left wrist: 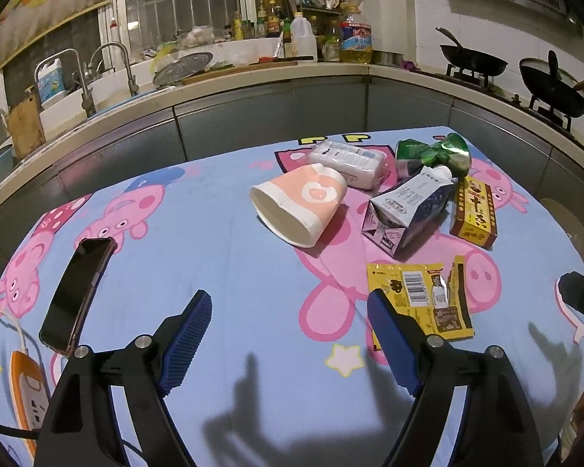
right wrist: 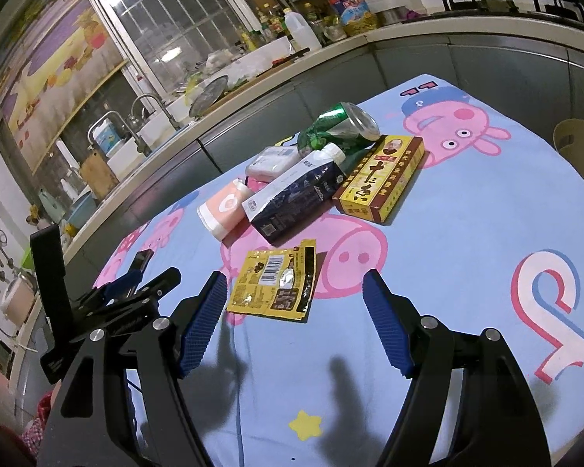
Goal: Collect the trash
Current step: 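Move both open tools toward the green can and the milk carton, then grasp the green can with right tool while left tool grasps white milk carton, then lift the can and milk carton and carry both toward the beige bin, then open both tools over the bin to drop the can and carton, then move both open tools back over the table toward the yellow packets, then grasp the yellow snack packet with right tool while left tool grasps pink paper cup, then carry the packet and paper cup over the beige bin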
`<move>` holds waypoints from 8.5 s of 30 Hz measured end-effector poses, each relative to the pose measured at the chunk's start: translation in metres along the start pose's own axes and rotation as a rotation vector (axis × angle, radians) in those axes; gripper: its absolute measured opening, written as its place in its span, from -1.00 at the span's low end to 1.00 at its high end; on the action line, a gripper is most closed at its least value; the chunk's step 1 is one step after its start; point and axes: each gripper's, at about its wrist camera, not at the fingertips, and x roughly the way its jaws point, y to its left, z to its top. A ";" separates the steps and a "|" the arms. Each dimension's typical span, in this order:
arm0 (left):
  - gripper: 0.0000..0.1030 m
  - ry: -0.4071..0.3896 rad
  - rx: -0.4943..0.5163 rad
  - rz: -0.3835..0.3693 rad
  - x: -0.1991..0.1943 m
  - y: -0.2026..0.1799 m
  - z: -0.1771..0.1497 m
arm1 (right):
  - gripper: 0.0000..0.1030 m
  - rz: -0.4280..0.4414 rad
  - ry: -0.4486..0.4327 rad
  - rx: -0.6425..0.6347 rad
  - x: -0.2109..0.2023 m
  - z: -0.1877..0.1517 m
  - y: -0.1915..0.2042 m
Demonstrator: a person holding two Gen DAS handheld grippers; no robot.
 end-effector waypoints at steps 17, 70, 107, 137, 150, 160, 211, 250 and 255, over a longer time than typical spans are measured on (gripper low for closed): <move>0.59 0.011 0.125 -0.166 0.067 -0.080 0.070 | 0.38 -0.068 -0.060 -0.024 0.037 0.085 -0.038; -0.02 0.117 -0.155 -0.408 0.035 0.016 0.003 | -0.19 0.108 0.469 -0.257 0.212 0.143 -0.012; -0.02 0.243 0.246 -0.778 0.012 -0.271 0.042 | -0.81 -0.046 -0.102 0.310 -0.096 0.046 -0.253; 0.48 0.325 0.096 -0.867 0.081 -0.409 0.120 | -0.07 -0.386 -0.311 0.366 -0.124 0.079 -0.335; 0.47 0.084 0.177 -0.759 -0.007 -0.276 0.069 | -0.07 -0.203 -0.271 0.347 -0.115 0.059 -0.258; 0.39 0.050 0.130 -0.593 -0.031 -0.139 0.013 | -0.07 -0.078 -0.066 0.268 -0.037 0.033 -0.179; -0.95 0.183 -0.519 -0.654 0.086 0.058 0.034 | -0.99 0.178 0.200 0.091 0.068 0.010 -0.046; -0.94 0.526 0.305 -0.869 0.028 -0.258 -0.038 | -0.64 0.072 -0.097 0.607 -0.119 -0.084 -0.252; -0.94 0.522 0.308 -0.871 0.027 -0.260 -0.038 | -0.60 0.093 -0.082 0.575 -0.111 -0.082 -0.243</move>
